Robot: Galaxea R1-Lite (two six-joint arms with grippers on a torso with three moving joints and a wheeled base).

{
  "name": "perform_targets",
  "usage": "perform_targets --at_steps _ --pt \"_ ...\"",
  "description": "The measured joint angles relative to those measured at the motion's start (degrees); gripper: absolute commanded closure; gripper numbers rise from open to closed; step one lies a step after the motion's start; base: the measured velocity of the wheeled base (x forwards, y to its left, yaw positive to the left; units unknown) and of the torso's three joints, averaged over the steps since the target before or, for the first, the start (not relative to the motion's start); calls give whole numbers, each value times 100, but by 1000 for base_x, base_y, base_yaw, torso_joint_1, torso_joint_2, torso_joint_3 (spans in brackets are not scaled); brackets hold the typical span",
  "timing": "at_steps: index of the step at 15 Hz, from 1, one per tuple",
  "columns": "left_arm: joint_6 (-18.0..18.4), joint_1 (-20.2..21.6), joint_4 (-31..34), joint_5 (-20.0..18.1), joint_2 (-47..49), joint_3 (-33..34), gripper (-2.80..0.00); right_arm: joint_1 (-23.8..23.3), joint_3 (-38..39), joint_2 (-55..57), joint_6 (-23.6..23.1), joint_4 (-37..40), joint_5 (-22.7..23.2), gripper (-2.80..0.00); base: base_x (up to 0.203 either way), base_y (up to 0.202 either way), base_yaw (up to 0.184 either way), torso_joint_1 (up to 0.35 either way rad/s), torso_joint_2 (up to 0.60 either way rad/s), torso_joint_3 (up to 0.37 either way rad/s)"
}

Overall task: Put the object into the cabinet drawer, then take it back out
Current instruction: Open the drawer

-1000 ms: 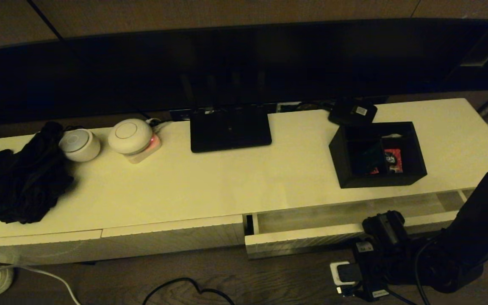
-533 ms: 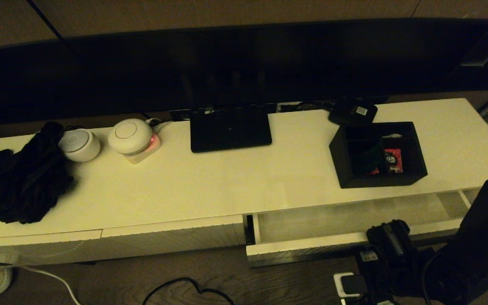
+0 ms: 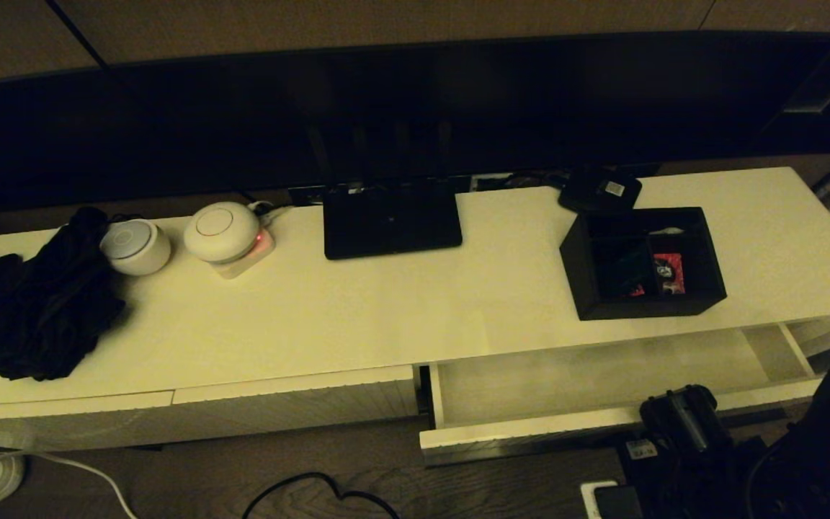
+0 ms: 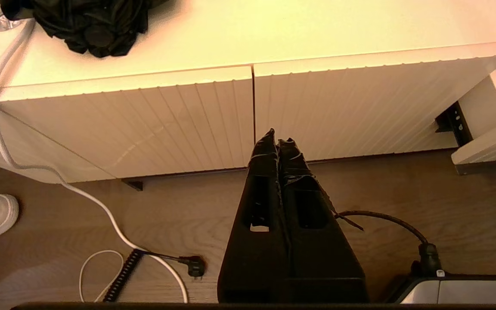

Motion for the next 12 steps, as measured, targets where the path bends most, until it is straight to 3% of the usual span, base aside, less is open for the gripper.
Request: perform_targets --at_steps 2,3,8,12 --pt "0 0 0 2 0 0 0 19 13 -122 8 4 1 -280 0 0 0 0 0 0" --pt "0 0 0 -1 0 0 0 34 24 -189 13 9 7 0 0 0 0 0 0 0" --pt "0 0 0 2 0 0 0 59 109 -743 2 194 17 0 0 0 0 0 0 0" --pt "2 0 0 -1 0 0 0 62 287 -1609 33 910 4 0 0 0 0 0 0 0"
